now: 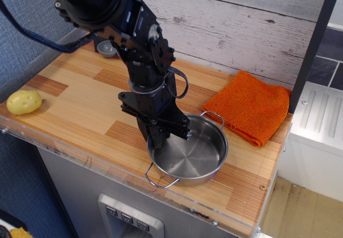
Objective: Place the pot on top of the orange towel
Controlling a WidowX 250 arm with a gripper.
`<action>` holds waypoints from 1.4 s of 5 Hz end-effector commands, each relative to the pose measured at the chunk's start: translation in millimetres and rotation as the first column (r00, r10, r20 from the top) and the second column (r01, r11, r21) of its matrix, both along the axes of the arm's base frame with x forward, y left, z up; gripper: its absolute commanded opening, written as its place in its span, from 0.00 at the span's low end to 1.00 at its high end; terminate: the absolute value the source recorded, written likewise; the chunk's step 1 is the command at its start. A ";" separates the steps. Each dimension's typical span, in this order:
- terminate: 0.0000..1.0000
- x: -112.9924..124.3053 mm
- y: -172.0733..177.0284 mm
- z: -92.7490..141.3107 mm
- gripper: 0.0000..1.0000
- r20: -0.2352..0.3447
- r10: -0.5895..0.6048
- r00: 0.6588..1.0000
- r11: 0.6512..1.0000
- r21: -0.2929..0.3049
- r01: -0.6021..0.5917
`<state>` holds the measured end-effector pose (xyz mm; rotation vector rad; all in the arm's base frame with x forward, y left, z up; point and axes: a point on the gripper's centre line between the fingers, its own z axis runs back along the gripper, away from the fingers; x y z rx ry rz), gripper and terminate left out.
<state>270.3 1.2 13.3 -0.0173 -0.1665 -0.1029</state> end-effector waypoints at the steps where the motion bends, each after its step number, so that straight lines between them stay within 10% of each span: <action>1: 0.00 21.5 12.8 40.5 0.00 0.104 0.096 0.990 0.992 -0.091 -0.087; 4: 0.00 62.9 -1.3 63.9 0.00 0.107 0.262 0.959 0.937 -0.267 -0.226; 7: 0.00 107.3 -29.1 42.9 0.00 0.063 0.290 0.955 0.928 -0.264 -0.264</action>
